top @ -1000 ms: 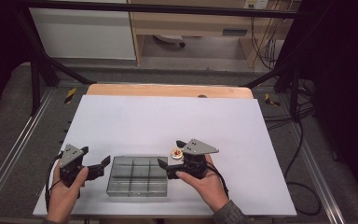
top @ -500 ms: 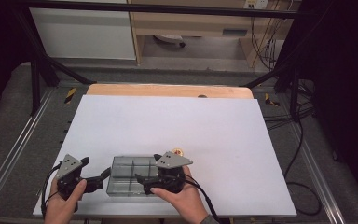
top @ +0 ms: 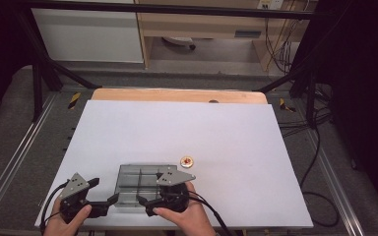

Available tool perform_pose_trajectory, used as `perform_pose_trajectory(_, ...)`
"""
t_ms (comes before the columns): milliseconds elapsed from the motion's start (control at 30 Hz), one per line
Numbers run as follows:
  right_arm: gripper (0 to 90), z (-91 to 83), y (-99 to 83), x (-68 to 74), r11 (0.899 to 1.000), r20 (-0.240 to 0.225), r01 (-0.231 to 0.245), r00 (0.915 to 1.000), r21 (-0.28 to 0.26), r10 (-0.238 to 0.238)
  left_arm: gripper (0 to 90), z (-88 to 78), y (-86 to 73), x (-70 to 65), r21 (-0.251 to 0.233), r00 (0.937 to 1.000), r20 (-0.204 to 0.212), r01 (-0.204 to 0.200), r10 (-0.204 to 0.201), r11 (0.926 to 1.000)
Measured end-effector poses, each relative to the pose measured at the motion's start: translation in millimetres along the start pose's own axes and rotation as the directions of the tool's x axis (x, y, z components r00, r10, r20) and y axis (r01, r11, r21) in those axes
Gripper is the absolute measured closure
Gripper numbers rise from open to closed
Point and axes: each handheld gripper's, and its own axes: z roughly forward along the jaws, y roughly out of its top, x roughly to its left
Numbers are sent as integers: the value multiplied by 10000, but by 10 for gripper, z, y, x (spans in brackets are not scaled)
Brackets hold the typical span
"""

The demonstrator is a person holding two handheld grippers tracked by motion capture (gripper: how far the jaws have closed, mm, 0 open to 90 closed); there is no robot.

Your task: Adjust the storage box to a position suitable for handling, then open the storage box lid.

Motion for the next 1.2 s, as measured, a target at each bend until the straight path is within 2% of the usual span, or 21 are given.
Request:
perform_pose_trajectory(267,115,-8,-15,81,9995,-171,283,9995,157,-280,72,-47,-45,32,-64,9998,16,220,-220,9997)
perform_pose_trajectory(333,113,-18,-27,100,9993,-200,338,9992,169,-334,72,-61,-43,19,-168,9996,144,261,-258,9995)
perform_pose_trajectory(567,110,-5,-44,123,9986,-212,448,9988,270,-442,72,-61,-57,-13,-65,9997,243,0,1,10000)
perform_pose_trajectory(867,111,12,-113,194,9971,-549,554,9971,529,-525,73,-69,-58,-31,-43,9995,280,-108,109,9999)
perform_pose_trajectory(1033,174,27,-173,235,9967,-615,576,9966,575,-540,83,-87,-71,-44,-15,9988,426,-248,249,9997)
perform_pose_trajectory(1067,237,29,-206,250,9971,-622,548,9967,536,-514,105,-97,-72,-43,-75,9986,456,-265,269,9996)
perform_pose_trajectory(1100,261,26,-219,251,9972,-656,528,9966,523,-494,144,-110,-71,-41,-181,9985,462,-284,292,9994)
perform_pose_trajectory(1133,261,26,-219,251,9972,-656,528,9966,523,-494,144,-119,-70,-40,-268,9984,492,-267,280,9993)
perform_pose_trajectory(1200,322,19,-247,266,9982,-708,451,9966,383,-423,181,-134,-70,-41,-250,9980,543,-303,316,9992)
